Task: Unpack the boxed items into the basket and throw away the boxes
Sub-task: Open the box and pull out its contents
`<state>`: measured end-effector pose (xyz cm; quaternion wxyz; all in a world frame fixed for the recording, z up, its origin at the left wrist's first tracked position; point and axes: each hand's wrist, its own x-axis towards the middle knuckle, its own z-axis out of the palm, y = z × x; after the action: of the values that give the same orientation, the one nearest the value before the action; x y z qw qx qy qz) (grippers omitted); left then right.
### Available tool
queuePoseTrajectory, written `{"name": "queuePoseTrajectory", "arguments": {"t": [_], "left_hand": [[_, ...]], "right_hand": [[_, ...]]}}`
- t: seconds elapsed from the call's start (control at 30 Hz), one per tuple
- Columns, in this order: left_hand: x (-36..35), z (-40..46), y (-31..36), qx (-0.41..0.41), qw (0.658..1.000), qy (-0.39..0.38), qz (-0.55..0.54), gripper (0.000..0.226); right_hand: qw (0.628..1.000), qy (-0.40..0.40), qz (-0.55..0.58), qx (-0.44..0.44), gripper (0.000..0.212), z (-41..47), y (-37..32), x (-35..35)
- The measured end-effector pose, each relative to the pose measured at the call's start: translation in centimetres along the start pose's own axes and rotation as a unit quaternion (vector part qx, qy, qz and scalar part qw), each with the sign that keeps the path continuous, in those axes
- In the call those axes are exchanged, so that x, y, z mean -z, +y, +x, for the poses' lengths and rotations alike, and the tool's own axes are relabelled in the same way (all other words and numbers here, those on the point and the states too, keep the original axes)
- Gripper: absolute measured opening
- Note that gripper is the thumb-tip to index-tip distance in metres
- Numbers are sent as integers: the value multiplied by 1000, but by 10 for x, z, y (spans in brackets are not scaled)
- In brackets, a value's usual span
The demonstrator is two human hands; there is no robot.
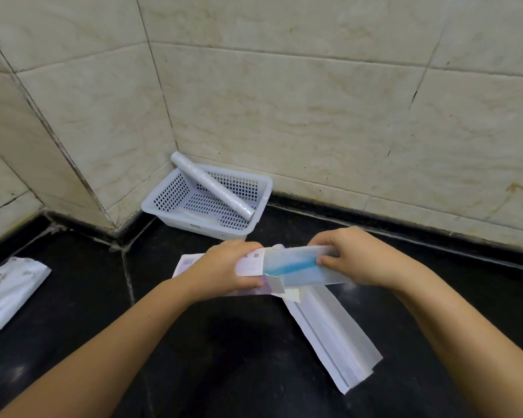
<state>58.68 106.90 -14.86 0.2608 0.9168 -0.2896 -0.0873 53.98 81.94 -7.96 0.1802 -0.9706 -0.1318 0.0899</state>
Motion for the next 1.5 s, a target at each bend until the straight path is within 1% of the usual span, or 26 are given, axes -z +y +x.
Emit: {"name": "queuePoseTrajectory", "arguments": {"t": [0.07,0.17,0.27,0.33,0.37,0.4,0.43,0.47,0.5,0.53,0.57,0.6,0.67,0.7,0.77,0.83,0.87,0.93,1.0,1.07,1.17,1.23,1.3,1.4,1.43,1.5], "left_hand": [[-13,-10,-26,54,998,-14,36,59],[-37,-24,-63,124,985,-77,94,73],[-59,-31,-85,102,974,-144,145,80],[-59,-28,-93,92,973,-178,111,91],[-52,-24,-98,95,979,-168,70,93],[-43,-18,-105,96,986,-133,30,91],[-31,-11,-114,91,993,-78,8,84],[-18,-2,-125,79,997,-7,17,77],[-5,7,-138,66,995,61,48,69],[6,16,-152,60,988,112,88,64],[15,25,-166,64,981,131,128,61],[19,32,-180,76,976,124,163,60],[18,39,-204,98,971,81,204,63],[14,40,-213,95,968,69,220,65],[7,39,-225,64,964,79,245,67],[3,38,-228,35,958,110,261,66],[1,38,-230,28,956,126,263,65],[-1,38,-231,28,956,142,254,64],[-4,38,-232,32,959,143,243,64],[-4,39,-231,36,961,130,242,63],[-3,40,-230,49,962,116,242,63],[0,40,-227,69,963,93,242,64],[4,41,-221,106,962,63,243,64],[12,48,-193,134,965,68,212,61],[12,50,-179,120,969,78,201,59],[6,56,-144,29,979,112,171,51]], "right_hand": [[1000,4,20,-19,22,10,11,0],[992,37,113,-39,21,32,18,-9],[977,70,197,-41,23,59,11,-25],[964,75,250,-52,21,78,4,-39],[957,80,274,-58,21,89,0,-45],[950,89,292,-64,21,102,-4,-49],[946,104,298,-72,21,116,-9,-53],[945,122,292,-79,21,133,-14,-57],[946,138,280,-84,21,152,-20,-61],[948,151,265,-86,22,172,-28,-64],[952,161,247,-85,24,194,-36,-68],[957,166,223,-77,27,216,-45,-72],[969,158,179,-55,31,259,-60,-86],[974,153,162,-45,32,279,-68,-94],[980,149,129,-24,35,312,-77,-112],[988,122,97,1,40,336,-78,-132],[993,87,80,12,41,345,-76,-142],[999,-16,45,26,39,353,-68,-158],[993,-112,27,31,40,350,-59,-167],[988,-152,21,31,51,347,-53,-165],[985,-166,24,30,58,342,-50,-153],[988,-138,57,27,55,333,-53,-138],[991,-90,97,34,49,318,-54,-118],[989,1,145,22,38,278,-41,-84],[985,32,169,3,34,260,-32,-74],[970,79,225,-51,26,217,-11,-63]]}}
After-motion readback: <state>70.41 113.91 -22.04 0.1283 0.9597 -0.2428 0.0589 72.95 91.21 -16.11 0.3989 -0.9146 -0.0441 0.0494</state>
